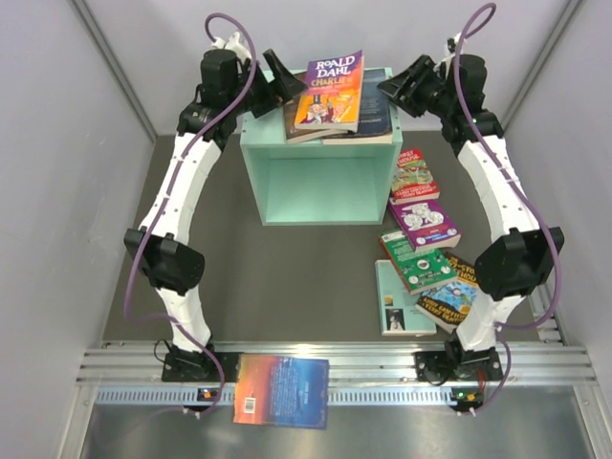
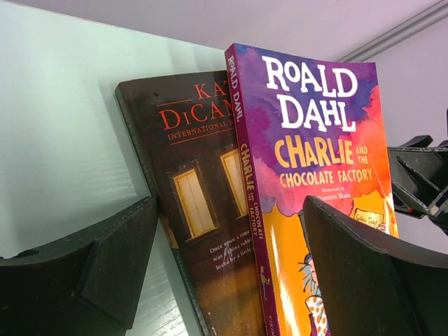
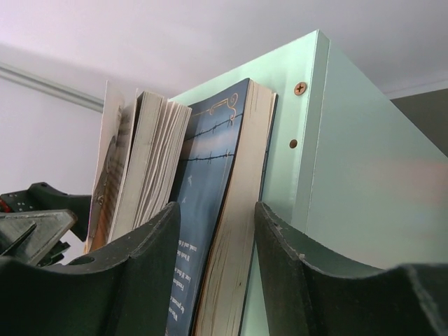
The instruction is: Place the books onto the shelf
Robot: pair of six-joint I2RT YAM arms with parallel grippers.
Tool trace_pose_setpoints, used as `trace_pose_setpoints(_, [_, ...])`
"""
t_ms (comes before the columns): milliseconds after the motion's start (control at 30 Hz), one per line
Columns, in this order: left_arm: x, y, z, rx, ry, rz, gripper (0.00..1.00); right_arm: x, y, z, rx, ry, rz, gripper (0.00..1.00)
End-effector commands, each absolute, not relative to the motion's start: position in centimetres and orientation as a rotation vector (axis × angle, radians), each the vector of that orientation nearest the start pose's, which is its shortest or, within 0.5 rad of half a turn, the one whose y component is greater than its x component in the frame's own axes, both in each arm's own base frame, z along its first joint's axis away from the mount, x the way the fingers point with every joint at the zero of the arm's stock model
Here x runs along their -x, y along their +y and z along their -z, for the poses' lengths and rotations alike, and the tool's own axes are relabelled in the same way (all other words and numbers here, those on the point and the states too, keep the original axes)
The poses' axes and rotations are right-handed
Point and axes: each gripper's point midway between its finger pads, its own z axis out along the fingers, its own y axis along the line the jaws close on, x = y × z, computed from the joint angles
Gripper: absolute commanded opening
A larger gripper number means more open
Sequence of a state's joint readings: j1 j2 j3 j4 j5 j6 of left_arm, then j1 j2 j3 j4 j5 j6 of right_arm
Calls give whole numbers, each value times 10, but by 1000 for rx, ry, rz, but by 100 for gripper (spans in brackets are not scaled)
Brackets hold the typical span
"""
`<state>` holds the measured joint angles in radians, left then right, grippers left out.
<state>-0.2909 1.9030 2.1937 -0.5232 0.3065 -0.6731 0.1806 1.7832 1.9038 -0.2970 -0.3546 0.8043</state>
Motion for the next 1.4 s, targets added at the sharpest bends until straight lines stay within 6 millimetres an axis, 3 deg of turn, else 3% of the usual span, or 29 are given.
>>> trace_pose_setpoints(0, [-488,-252,-391,74,1955,985,89,-504,191,-393,-276,1844,-1006,47])
trace_pose_setpoints(133, [-486,-266,-393,67,1950,1013,89,-501,198,-389,-265,1856,-1015,43])
trace_pose_setpoints(300, [-488,-276,-407,74,1913,1037,88,-496,204,-384,-251,1875,-1021,22])
trace_pose_setpoints(500, [-489,-288,-417,85,1886,1075,87,-493,208,-379,-245,1891,-1028,13])
trace_pose_setpoints(1033, [-491,-311,-435,197,1832,1122,84,-493,209,-382,-265,1884,-1043,12])
trace_pose_setpoints(1233, [-491,-292,-434,229,1836,1007,87,-482,192,-379,-272,1895,-990,17])
trace_pose_setpoints(1333, [-494,-269,-433,254,1840,928,90,-479,174,-375,-296,1897,-957,27])
trace_pose_setpoints(1367, [-494,-262,-435,263,1839,918,92,-478,170,-370,-306,1908,-950,36])
